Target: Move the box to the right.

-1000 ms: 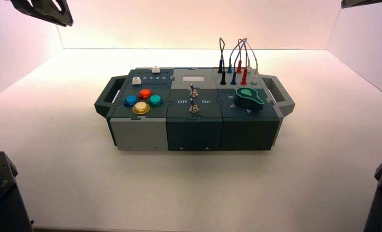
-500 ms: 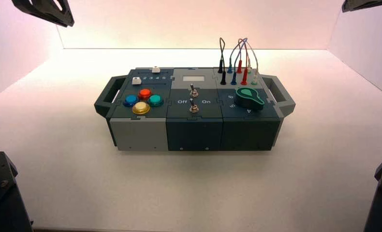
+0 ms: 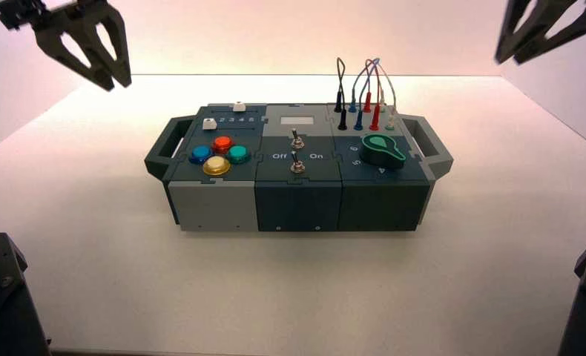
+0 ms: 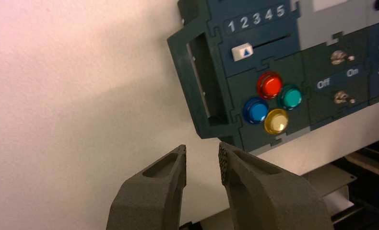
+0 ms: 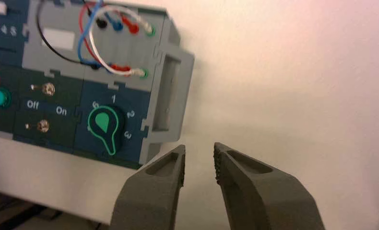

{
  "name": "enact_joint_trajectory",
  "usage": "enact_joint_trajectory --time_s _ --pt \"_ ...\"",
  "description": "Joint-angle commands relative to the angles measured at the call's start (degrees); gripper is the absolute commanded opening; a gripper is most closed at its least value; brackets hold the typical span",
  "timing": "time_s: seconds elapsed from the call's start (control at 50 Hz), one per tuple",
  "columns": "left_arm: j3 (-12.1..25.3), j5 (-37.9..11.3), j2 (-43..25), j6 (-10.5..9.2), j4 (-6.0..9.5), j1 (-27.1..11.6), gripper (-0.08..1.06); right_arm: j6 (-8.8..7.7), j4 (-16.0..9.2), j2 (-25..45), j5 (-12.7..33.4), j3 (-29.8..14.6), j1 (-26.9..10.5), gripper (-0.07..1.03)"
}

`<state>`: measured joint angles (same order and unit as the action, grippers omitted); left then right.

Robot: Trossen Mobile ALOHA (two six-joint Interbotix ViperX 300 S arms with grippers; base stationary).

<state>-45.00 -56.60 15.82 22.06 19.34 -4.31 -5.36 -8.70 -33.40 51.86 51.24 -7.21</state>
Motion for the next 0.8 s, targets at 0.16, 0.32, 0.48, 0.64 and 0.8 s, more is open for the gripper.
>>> enact_joint_trajectory --time_s 0.16,0.32,0.48,0.64,0.8 --pt "-1.0 6.2 -1.4 0.26 0.09 -1.2 0.54 -0.35 -0.7 6.0 -3.3 -2.4 -3.3 0.71" --pt "-2.5 11.7 -1.6 0.00 0.09 -3.5 0.62 -0.18 -0.7 7.8 -6.6 -2.4 -5.1 0.71" --pt "-2.9 15.8 -3.5 0.00 -0.53 -4.3 0.64 -0.09 0.4 10.2 -8.1 -2.0 -5.4 0.71" --pt "-2.8 17.5 -6.0 0.09 -2.02 -4.3 0.65 0.00 1.6 13.6 -9.6 -1.8 -5.3 0.72" --pt "-2.5 17.7 -7.8 0.00 -2.37 -4.6 0.65 0.26 1.4 17.8 -12.8 -1.7 -5.4 0.72"
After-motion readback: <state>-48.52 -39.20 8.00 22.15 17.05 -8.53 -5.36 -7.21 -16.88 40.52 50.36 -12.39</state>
